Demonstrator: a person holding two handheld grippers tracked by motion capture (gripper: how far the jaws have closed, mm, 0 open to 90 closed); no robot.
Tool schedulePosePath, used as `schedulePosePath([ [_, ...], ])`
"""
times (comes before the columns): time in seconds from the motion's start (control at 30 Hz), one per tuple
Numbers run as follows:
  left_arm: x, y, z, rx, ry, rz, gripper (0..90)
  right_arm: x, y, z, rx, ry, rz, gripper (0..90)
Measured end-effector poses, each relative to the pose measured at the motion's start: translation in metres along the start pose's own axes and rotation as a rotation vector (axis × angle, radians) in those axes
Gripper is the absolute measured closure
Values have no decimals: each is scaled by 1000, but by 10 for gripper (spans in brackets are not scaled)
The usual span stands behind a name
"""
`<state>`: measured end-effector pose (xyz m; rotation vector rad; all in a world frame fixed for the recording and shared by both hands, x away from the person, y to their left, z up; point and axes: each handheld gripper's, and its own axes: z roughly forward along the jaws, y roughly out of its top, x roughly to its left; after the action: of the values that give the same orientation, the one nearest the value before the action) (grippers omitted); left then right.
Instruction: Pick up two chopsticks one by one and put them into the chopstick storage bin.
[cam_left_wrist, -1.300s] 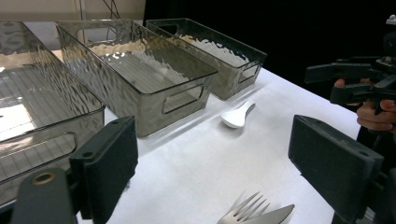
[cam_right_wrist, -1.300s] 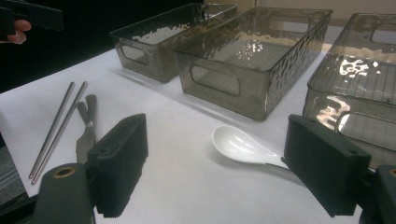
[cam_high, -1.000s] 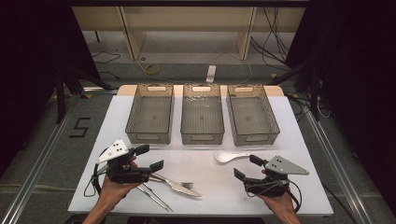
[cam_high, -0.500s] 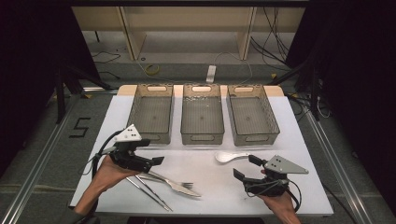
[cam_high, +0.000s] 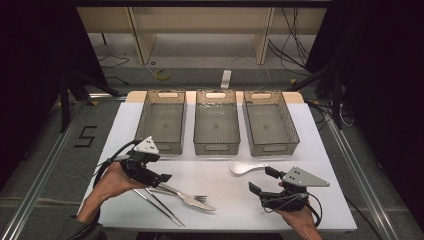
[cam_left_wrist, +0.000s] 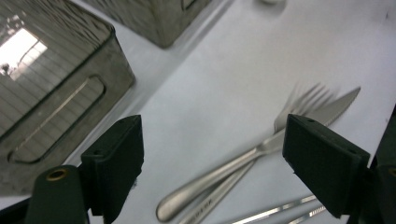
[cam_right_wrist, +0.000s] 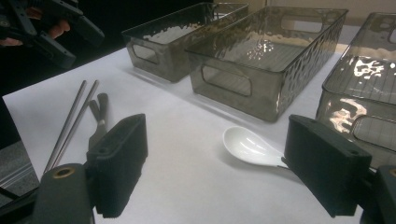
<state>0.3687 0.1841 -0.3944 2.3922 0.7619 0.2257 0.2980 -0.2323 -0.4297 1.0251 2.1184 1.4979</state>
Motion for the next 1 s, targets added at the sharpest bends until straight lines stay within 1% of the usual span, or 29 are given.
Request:
schedulePosePath([
  [0.03,-1,-2,-1,34,5,16,208,0,0,1,10,-2,-3,222],
  [0.07,-1,-2,-1,34,5,16,214,0,0,1,10,-2,-3,222],
  [0.1,-1,-5,-2,76,-3,28,225,0,0,1,11,-2,-2,222],
  [0.17,0,-8,0,129,-24,34,239,0,-1,1,11,-1,-2,222],
  [0.2,0,-11,1,163,-37,43,242,0,-1,1,14,-1,0,222],
  [0.23,0,-14,2,188,-39,51,250,0,-1,1,14,-1,0,222],
  [0.27,0,-14,2,188,-39,51,261,0,-1,1,14,-1,0,222],
  [0.33,1,-20,4,226,-47,54,272,0,-1,1,12,0,1,222],
  [0.37,1,-23,4,255,-47,68,284,0,-1,1,15,2,-2,222],
  [0.4,1,-23,4,255,-47,68,289,0,-1,1,15,2,-2,222],
  [0.47,1,-30,5,293,-37,92,316,0,-1,2,15,4,-4,222],
  [0.53,0,-34,6,312,-57,105,325,0,-1,2,22,4,-8,222],
  [0.57,0,-34,6,312,-57,105,332,0,-1,2,22,4,-8,222],
  [0.6,-1,-35,7,322,-51,114,332,1,-1,2,25,5,-9,222],
  [0.63,-1,-36,10,336,-31,126,336,1,-1,2,24,5,-9,222],
  [0.67,-1,-37,13,359,-28,126,338,1,-1,2,26,5,-8,222],
  [0.7,0,-38,15,382,-25,135,340,1,-1,3,27,6,-8,222],
  [0.73,0,-40,17,389,-34,134,348,1,-1,3,28,6,-10,222],
  [0.77,0,-40,17,389,-34,134,361,1,-1,3,27,6,-11,222],
  [0.8,1,-41,18,391,-43,135,361,1,-1,3,27,6,-11,222],
  [0.83,2,-43,19,400,-56,129,384,1,-1,3,27,7,-8,223],
  [0.9,3,-45,20,415,-38,136,410,1,-1,3,31,7,-11,223],
  [0.93,4,-47,22,425,-36,140,421,1,-1,3,32,7,-11,223],
  [1.0,7,-49,24,440,-49,150,446,1,-1,3,31,9,-10,223],
])
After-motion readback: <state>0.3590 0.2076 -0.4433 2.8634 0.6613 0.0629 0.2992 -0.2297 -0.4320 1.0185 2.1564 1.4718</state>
